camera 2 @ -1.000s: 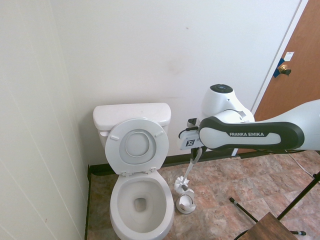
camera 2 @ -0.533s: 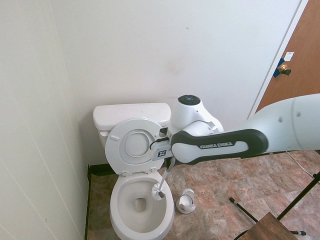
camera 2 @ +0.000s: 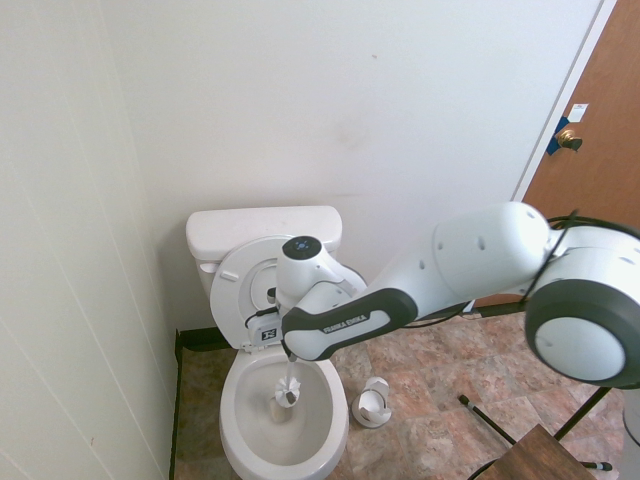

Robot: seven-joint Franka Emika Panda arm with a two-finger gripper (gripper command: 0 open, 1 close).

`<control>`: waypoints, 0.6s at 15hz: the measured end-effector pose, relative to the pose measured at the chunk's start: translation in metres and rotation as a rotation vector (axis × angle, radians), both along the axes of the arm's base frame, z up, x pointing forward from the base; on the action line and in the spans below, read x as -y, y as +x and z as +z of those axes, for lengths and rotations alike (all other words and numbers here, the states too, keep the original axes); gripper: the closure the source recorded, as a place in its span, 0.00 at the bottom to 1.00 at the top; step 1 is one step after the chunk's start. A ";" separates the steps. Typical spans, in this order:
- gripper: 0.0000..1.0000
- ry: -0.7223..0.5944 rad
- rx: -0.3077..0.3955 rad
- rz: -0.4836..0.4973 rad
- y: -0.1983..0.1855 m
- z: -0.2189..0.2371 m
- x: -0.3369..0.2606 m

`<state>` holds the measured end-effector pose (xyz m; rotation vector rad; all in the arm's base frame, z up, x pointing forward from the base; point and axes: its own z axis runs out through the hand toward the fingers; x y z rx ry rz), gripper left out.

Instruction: Clean the toilet

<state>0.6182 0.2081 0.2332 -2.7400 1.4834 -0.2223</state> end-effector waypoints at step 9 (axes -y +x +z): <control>1.00 -0.047 0.042 -0.040 0.050 -0.071 -0.056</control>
